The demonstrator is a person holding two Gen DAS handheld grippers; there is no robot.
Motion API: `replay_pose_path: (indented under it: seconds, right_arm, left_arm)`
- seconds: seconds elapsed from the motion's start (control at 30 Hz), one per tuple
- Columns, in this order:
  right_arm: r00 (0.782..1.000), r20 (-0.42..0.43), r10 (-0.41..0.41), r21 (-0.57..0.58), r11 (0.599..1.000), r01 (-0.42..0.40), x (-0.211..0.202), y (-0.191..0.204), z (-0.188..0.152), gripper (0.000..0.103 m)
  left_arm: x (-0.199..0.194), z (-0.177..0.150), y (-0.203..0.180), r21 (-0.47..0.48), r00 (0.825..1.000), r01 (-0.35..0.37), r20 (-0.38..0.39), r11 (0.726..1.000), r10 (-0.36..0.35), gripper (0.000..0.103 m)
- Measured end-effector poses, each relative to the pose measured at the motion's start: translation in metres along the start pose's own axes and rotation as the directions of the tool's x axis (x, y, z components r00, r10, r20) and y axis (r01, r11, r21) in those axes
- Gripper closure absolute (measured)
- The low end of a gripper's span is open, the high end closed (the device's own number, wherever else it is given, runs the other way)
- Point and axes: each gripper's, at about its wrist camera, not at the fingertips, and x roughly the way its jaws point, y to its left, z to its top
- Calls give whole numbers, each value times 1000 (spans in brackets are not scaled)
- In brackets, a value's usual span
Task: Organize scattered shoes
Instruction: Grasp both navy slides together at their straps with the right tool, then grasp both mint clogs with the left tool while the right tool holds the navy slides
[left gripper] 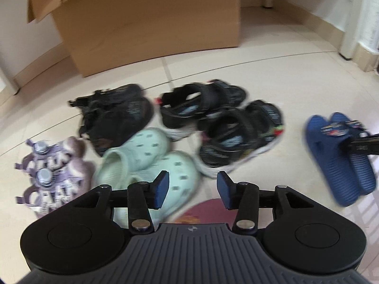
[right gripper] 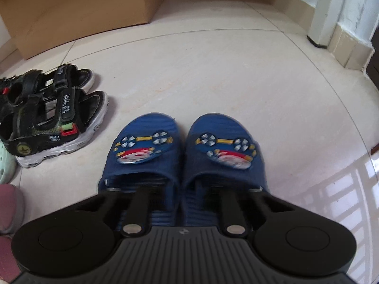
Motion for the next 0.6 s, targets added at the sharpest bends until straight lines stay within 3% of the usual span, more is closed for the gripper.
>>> replay_pose_path:
  seconds: [0.27, 0.4, 0.6]
  right_arm:
    - [999, -40, 8, 21, 1000, -7, -8, -13, -4, 90]
    - [998, -65, 11, 27, 1000, -9, -16, -20, -14, 90]
    - [996, -91, 5, 30, 1000, -2, -26, -29, -28, 89]
  left_arm:
    - [22, 4, 40, 84, 999, -41, -9, 996, 42, 45]
    - [39, 4, 58, 144, 1000, 6, -29, 990, -1, 42]
    - [64, -6, 70, 278, 997, 69, -55, 958, -55, 42]
